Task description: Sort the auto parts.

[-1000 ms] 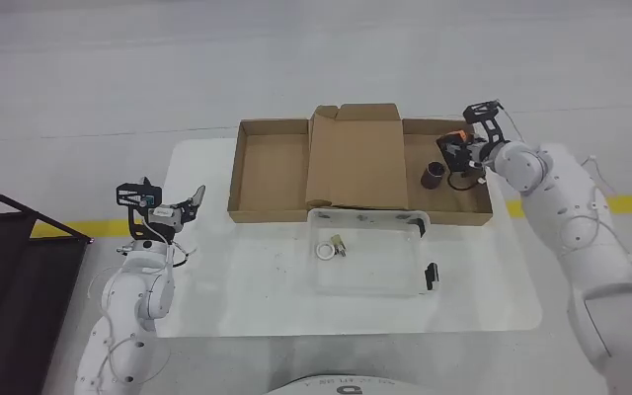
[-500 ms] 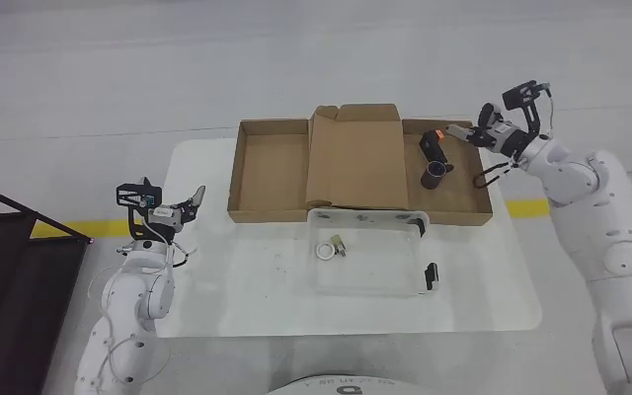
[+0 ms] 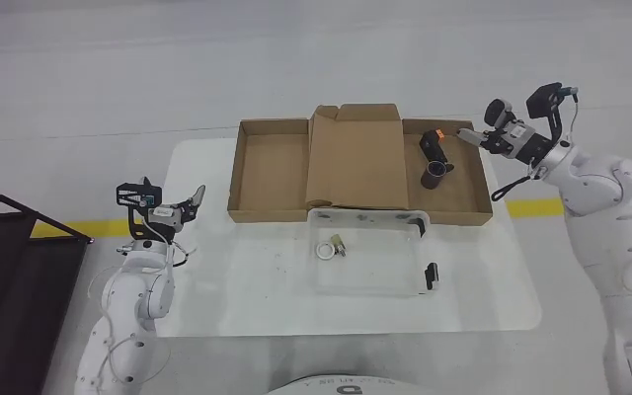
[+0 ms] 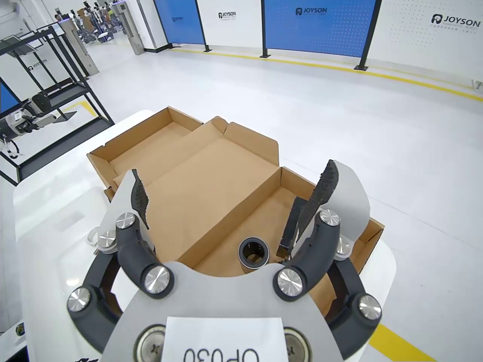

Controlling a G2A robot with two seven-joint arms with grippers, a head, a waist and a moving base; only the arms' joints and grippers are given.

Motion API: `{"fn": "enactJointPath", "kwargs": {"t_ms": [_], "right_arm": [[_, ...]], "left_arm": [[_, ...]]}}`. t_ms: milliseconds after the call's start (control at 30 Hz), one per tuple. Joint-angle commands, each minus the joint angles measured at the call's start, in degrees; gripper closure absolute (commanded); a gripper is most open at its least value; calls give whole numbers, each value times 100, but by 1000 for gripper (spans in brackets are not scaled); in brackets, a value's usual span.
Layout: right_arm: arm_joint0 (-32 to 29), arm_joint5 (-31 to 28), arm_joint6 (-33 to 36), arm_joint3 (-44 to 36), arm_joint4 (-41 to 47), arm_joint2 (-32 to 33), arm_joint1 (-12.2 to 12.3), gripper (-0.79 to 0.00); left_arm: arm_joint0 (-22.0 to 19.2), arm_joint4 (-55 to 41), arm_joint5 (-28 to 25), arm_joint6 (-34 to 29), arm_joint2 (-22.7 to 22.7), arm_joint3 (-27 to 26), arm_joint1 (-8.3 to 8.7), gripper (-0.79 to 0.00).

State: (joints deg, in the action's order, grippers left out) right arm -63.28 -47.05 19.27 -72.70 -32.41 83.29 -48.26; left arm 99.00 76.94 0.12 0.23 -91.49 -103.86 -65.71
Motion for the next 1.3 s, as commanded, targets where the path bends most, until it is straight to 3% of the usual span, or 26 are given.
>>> {"fn": "enactJointPath", "kwargs": {"t_ms": [0, 33, 167, 200, 533, 633, 767, 900, 1000, 1100, 1267], "right_arm": [[-1, -2, 0, -1, 0, 1, 0, -785], [-1, -2, 0, -1, 0, 1, 0, -785], [-1, -2, 0, -1, 0, 1, 0, -785], [-1, -2, 0, -1, 0, 1, 0, -785], [-1, -2, 0, -1, 0, 1, 0, -785], [-1, -2, 0, -1, 0, 1, 0, -785], [-1, -2, 0, -1, 0, 1, 0, -785], [-1, -2, 0, -1, 0, 1, 0, -785], [-1, -2, 0, -1, 0, 1, 0, -785], [-1, -2, 0, -1, 0, 1, 0, -785], [-1, -2, 0, -1, 0, 1, 0, -785]], "left_arm": [[14, 2002, 222, 39, 164, -308, 45, -785], [47, 2408, 204, 26, 396, -475, 40, -785], [-4, 2141, -767, -601, 856, -1236, 26, -785], [-51, 2170, -741, -861, 876, -1354, 19, -785], [19, 2076, -945, -752, 1021, -1498, 14, -785], [11, 907, -1744, -1301, 1300, -1686, -11, -785], [-437, 208, -2491, -2732, 1757, -1874, -27, -785], [-1103, 1386, -2649, -3805, 2670, -1830, -77, -785], [-1466, 1477, -2705, -4418, 3492, -1582, -191, -785], [-1830, 1116, -2631, -4919, 4027, -1267, -322, -785], [-2367, 268, -2287, -5340, 4424, -649, -513, -785]]}}
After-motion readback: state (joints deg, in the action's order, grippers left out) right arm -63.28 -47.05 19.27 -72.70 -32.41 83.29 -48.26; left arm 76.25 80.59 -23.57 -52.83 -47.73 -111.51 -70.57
